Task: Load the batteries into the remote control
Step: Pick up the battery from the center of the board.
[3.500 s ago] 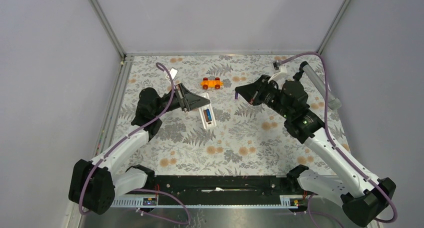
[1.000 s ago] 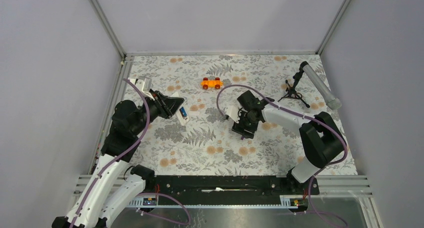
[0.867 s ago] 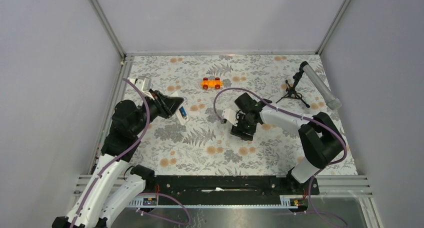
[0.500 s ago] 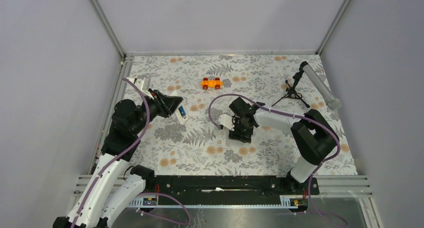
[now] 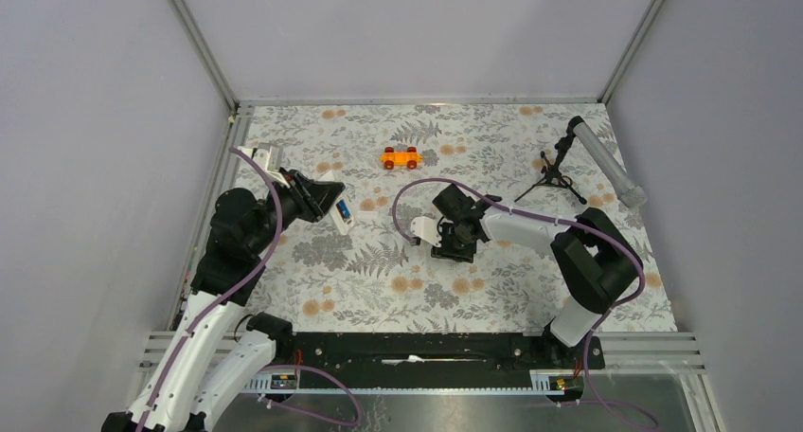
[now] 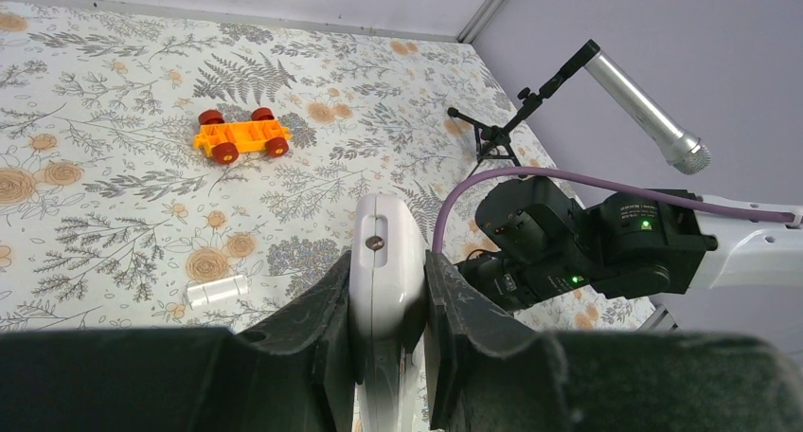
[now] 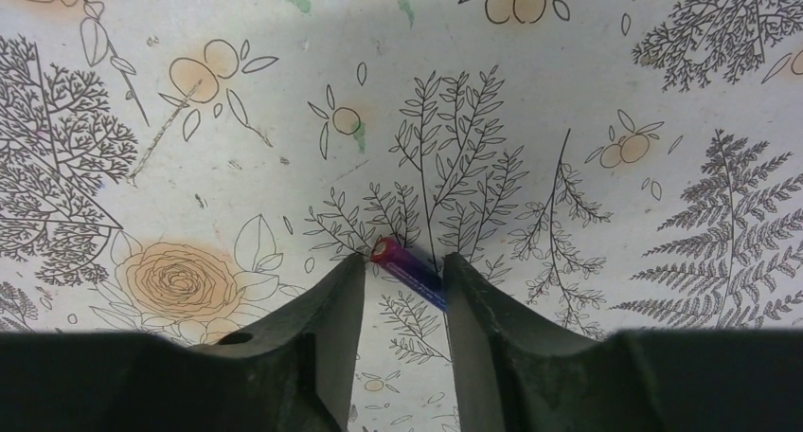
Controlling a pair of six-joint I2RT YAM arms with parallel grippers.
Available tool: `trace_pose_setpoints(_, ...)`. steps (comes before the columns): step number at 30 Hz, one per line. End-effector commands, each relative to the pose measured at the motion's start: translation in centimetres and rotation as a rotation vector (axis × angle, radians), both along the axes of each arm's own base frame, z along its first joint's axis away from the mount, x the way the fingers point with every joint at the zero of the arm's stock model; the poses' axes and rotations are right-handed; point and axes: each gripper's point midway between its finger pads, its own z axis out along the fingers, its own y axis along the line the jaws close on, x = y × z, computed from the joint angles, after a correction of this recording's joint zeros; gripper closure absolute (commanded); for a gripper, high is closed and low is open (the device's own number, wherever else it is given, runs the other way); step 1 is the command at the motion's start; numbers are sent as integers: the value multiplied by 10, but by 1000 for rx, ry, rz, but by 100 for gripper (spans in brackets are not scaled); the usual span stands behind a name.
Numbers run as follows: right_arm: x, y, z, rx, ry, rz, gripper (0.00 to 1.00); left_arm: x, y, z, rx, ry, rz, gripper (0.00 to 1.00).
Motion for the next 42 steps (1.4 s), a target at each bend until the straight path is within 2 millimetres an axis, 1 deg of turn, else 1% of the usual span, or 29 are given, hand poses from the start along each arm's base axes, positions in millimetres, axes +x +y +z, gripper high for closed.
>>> trace_pose_setpoints(1,-6,-2,-10,-24,29,32,60,-2,5,30,-28,-85,18,100)
trace_pose_setpoints(5,-6,0,-11,-25,41,14,68,-2,4,30,-31,-84,14,100)
trace_pose_setpoints(7,-3,3,-12,-21,49,-16,69,-2,4,29,-32,-83,13,100)
trace_pose_setpoints(9,0,5,-14,-19,57,-44,68,-2,5,31,-32,-87,15,100)
trace_pose_setpoints(10,2,5,-14,-16,60,-58,66,-2,5,31,-32,-89,16,100)
trace_pose_setpoints(13,-1,5,-16,-3,79,-70,60,-3,7,34,-29,-97,23,100)
trace_pose_setpoints(15,-4,4,-15,0,82,-61,58,-4,8,34,-27,-101,28,100)
trace_pose_setpoints(19,-5,-6,-11,-28,74,-60,57,-3,9,34,-27,-101,33,100)
trace_pose_setpoints(27,-17,-20,-8,-59,141,-76,60,-3,9,34,-28,-99,32,100)
trace_pose_setpoints(33,-19,-24,-5,-52,147,-82,59,-3,10,33,-27,-97,34,100)
trace_pose_setpoints(35,-18,-24,-7,-54,151,-83,62,-3,10,33,-28,-97,36,100)
trace_pose_setpoints(37,-19,-24,-11,-60,162,-82,67,-3,10,33,-28,-97,36,100)
trace_pose_setpoints(40,-21,-23,-16,-56,181,-82,79,-3,10,33,-27,-98,37,100)
trace_pose_setpoints(42,-19,-21,-19,-46,172,-91,84,-3,11,33,-26,-98,38,100)
